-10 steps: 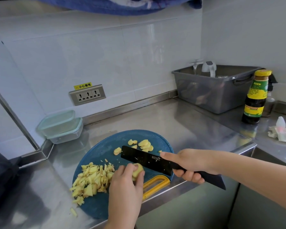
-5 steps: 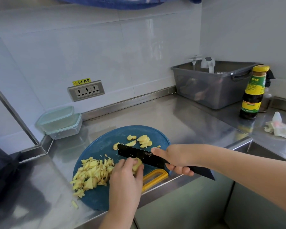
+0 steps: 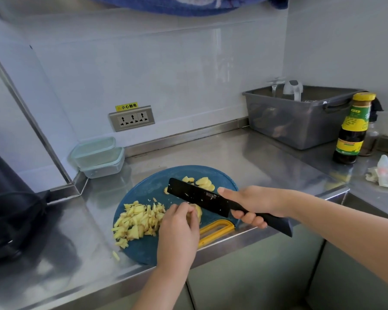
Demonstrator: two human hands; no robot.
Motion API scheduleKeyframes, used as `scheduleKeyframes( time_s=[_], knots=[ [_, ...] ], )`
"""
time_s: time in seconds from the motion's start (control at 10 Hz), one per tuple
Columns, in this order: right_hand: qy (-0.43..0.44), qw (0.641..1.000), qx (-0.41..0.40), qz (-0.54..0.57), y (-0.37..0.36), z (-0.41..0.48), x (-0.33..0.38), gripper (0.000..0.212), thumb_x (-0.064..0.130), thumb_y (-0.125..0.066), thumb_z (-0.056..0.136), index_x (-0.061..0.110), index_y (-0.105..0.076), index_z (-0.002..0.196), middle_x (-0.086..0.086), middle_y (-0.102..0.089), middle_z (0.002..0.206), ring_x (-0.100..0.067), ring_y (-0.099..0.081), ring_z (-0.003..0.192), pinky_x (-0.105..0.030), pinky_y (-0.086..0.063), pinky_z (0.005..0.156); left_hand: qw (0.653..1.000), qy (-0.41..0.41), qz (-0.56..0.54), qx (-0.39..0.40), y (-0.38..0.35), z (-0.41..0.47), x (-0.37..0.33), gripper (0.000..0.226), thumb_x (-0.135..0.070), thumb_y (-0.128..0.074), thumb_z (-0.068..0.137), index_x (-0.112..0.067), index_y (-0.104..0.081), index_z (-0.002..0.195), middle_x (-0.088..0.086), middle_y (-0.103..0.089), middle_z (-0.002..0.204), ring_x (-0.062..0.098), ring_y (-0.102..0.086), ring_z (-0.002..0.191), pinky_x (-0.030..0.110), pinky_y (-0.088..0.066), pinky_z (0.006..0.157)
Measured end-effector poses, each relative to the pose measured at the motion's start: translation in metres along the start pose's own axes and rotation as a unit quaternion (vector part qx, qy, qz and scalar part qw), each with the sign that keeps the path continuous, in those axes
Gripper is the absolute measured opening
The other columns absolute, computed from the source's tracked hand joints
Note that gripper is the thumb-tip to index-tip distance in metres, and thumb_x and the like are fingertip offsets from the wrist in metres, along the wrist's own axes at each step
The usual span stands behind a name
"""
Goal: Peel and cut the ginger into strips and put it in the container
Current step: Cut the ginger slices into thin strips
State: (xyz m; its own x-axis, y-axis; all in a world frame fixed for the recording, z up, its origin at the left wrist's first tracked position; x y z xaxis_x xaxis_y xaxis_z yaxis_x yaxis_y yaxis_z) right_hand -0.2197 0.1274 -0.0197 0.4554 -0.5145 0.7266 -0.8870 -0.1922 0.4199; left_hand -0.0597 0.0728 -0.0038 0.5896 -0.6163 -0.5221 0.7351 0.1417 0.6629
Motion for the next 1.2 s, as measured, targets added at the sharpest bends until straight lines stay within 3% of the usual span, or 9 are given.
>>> scheduleKeyframes(
  time_s=[0.8, 1.2],
  knots=[
    [0.022, 0.999, -0.008, -0.025, 0.0, -0.0035, 0.0008, 0.06, 0.07, -0.03, 0.089, 0.017, -0.041, 0.063, 0.003, -0.035, 0.049, -0.012, -0.029, 0.042, -0.021, -0.033, 0.044, 1.0, -0.011, 0.004, -0.008, 0.0009, 0.0, -0.0001, 0.012, -0.009, -0.068, 0.083, -0.018, -0.064, 0.078, -0.011, -0.055, 0.074, 0.0, -0.049, 0.066, 0.01, -0.034, 0.052],
    [-0.103, 0.989, -0.013, -0.102, -0.0029, 0.0047, 0.0053, 0.066, 0.076, -0.022, 0.087, 0.018, -0.033, 0.057, 0.004, -0.029, 0.043, -0.011, -0.026, 0.035, -0.02, -0.029, 0.041, 1.0, -0.014, -0.005, -0.011, -0.003, 0.0018, 0.0028, 0.01, -0.008, -0.072, 0.08, -0.017, -0.069, 0.082, -0.012, -0.057, 0.074, 0.007, -0.054, 0.069, 0.015, -0.042, 0.057]
  ],
)
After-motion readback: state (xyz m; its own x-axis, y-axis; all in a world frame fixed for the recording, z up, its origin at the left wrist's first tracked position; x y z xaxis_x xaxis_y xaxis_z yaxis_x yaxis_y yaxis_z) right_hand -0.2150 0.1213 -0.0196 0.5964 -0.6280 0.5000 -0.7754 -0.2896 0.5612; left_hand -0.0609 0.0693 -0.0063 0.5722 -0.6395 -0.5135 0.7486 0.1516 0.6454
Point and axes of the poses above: each hand's wrist, its own z-axis towards the middle knuckle, its own y-axis out of the back of the hand, x = y × z, the point moved 8 cm from there along z, towards the middle knuckle
